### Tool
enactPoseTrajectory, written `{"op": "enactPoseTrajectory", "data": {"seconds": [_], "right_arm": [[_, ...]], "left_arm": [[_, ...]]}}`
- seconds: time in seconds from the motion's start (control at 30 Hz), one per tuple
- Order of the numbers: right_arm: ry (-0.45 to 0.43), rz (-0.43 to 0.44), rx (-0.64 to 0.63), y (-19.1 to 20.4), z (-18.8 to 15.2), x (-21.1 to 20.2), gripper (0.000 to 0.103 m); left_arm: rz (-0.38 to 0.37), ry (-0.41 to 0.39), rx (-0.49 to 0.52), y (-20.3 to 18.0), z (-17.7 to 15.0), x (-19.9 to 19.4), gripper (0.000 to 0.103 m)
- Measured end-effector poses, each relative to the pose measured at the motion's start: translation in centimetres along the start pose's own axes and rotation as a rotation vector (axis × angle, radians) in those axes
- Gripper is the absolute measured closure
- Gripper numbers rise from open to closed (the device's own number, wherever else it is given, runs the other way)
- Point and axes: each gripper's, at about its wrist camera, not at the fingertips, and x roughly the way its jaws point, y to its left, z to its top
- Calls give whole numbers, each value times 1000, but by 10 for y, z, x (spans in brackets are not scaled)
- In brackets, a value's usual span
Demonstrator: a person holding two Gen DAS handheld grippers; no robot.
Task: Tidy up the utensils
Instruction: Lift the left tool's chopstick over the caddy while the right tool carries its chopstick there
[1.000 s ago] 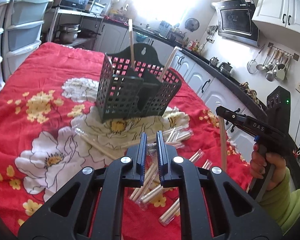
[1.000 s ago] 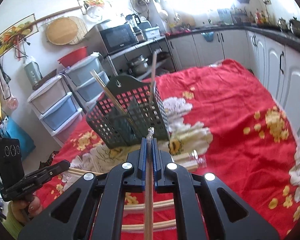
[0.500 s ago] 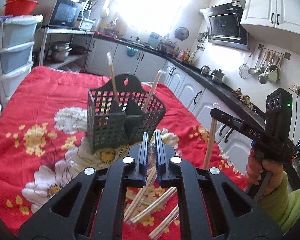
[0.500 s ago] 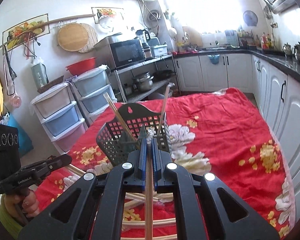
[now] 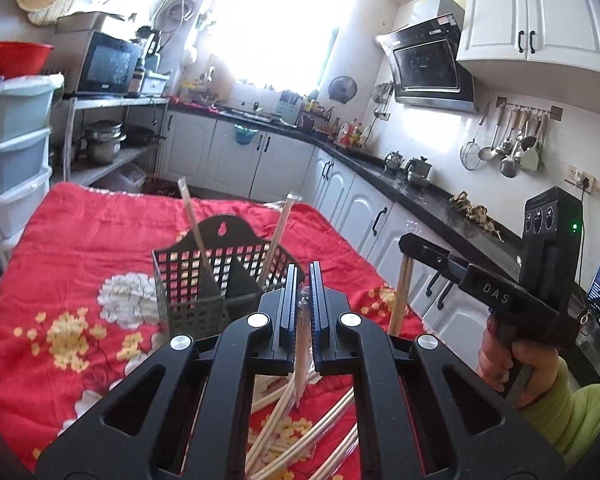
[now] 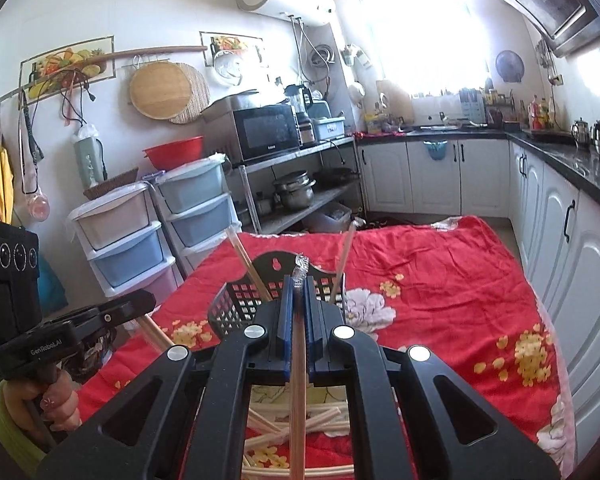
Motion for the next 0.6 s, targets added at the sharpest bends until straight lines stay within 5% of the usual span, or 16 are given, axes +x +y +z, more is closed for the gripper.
{"op": "enactPoseTrajectory", "data": {"seconds": [0.6], "right_arm": [[-102, 8, -50, 16, 49, -9, 98]], "left_arm": [[-24, -107, 82, -21, 48, -11, 100]]}}
